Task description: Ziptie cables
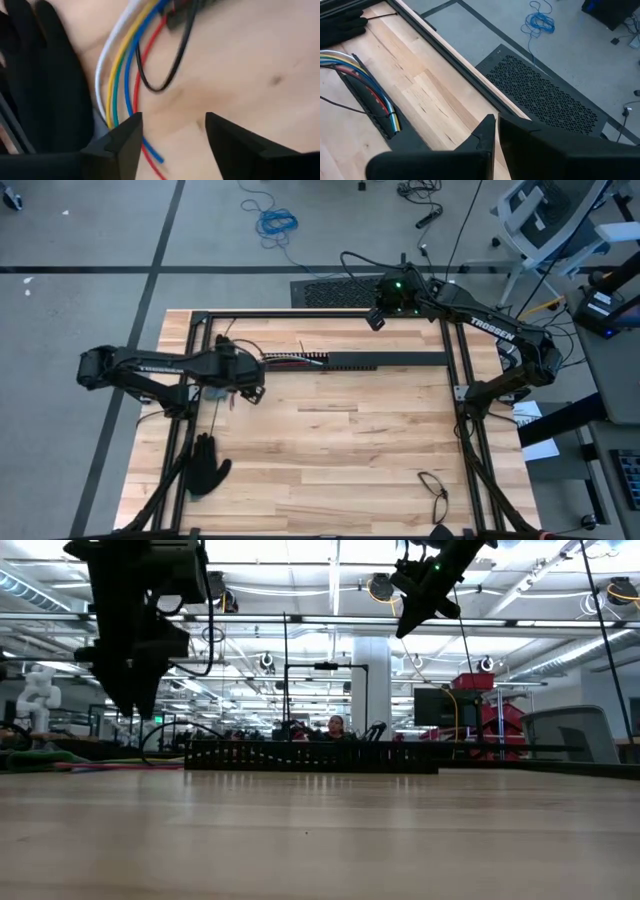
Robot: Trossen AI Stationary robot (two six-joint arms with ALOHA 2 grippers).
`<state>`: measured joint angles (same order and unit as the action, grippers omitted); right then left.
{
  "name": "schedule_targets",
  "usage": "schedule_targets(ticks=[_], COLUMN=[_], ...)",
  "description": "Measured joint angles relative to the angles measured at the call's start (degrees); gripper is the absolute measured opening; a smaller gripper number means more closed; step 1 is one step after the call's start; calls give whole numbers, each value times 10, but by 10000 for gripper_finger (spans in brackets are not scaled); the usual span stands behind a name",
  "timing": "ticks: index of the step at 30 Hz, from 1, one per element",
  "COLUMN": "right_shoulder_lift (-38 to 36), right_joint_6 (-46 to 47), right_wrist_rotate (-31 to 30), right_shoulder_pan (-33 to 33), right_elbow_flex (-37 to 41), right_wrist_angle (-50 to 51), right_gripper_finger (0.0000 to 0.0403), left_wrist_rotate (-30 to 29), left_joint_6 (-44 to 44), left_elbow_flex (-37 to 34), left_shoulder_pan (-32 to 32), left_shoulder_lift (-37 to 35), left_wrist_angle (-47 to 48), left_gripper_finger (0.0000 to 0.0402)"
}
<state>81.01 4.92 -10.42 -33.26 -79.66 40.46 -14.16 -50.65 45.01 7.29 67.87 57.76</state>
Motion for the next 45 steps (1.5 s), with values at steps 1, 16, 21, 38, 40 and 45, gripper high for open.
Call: schedule_targets(ticks=[1,16,21,38,40,45], right_shoulder_lift=[0,0,0,0,0,0], right_joint_6=[0,0,-1,-6,1,6], right_wrist_rotate=[0,0,0,4,12,43], right_shoulder_pan=[0,0,0,0,0,0], right_elbow_flex=[0,0,0,57,57,57], right_wrist_angle=[0,2,6,-6,-18,-40], right_gripper_finger=[18,18,18,18,18,18], left_wrist_rotate=[2,-131,-135,-153,-153,-149], left_joint_6=[2,-82,-151,-175,-175,-172], left_elbow_flex=[-4,-43,-44,-40,-40,-40], left_shoulder_pan=[-6,-130,-126,-91,-83,-71], left_shoulder_lift=[9,121,130,126,126,126], left_wrist_angle=[0,-51,-45,-61,-63,-64], left_gripper_finger=[218,228,228,167,125,53])
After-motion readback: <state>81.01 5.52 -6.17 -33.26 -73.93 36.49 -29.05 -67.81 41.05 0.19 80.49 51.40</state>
